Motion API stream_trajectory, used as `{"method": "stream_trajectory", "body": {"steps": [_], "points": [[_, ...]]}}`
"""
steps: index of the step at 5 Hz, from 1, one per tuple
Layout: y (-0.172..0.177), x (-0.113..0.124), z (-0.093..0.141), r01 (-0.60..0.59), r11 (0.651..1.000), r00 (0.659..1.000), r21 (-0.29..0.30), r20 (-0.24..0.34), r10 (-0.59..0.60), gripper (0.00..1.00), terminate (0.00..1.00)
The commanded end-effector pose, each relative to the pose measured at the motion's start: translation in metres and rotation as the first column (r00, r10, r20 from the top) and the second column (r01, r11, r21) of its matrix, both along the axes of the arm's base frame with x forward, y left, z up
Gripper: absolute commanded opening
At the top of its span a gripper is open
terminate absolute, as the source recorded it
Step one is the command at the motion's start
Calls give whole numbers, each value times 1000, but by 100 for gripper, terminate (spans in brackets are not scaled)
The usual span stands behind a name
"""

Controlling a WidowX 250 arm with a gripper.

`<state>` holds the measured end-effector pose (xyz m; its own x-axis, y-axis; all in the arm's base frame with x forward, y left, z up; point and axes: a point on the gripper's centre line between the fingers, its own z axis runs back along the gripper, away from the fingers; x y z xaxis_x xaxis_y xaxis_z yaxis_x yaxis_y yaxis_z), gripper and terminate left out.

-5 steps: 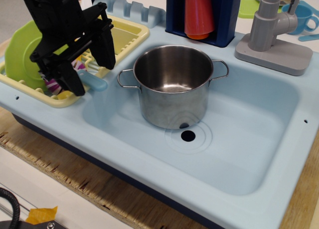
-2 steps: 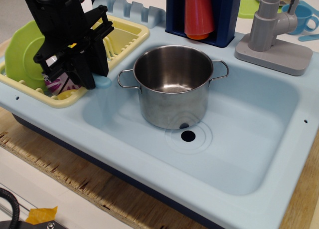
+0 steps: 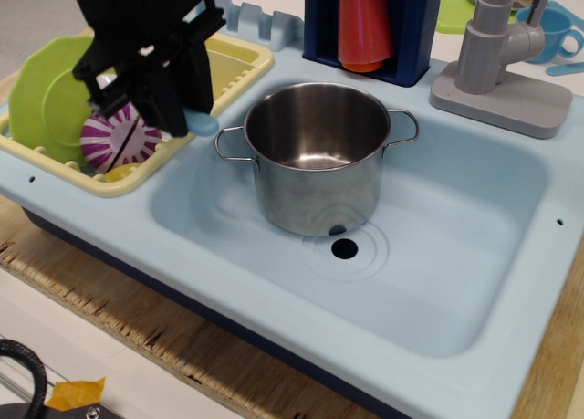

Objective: Put spoon in pot

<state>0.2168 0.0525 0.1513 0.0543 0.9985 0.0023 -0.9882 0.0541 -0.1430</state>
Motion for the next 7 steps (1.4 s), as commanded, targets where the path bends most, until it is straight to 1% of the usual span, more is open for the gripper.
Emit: {"method": "stream_trajectory", "body": {"steps": [1, 2, 3, 4, 5, 6, 7], "points": [[-34, 25, 24, 23, 999, 990, -36, 141, -18, 0, 0], [-61, 42, 24, 72, 995, 982, -68, 179, -59, 0, 0], [-83, 55, 19, 110, 986, 972, -124, 219, -81, 0, 0], [-91, 61, 13, 121, 979, 970, -162, 228, -83, 0, 0], [-92, 60, 7, 124, 978, 970, -168, 229, -84, 100, 0], [-92, 60, 7, 124, 978, 970, -168, 229, -84, 100, 0], [-92, 60, 7, 124, 978, 970, -168, 229, -84, 100, 100]]}}
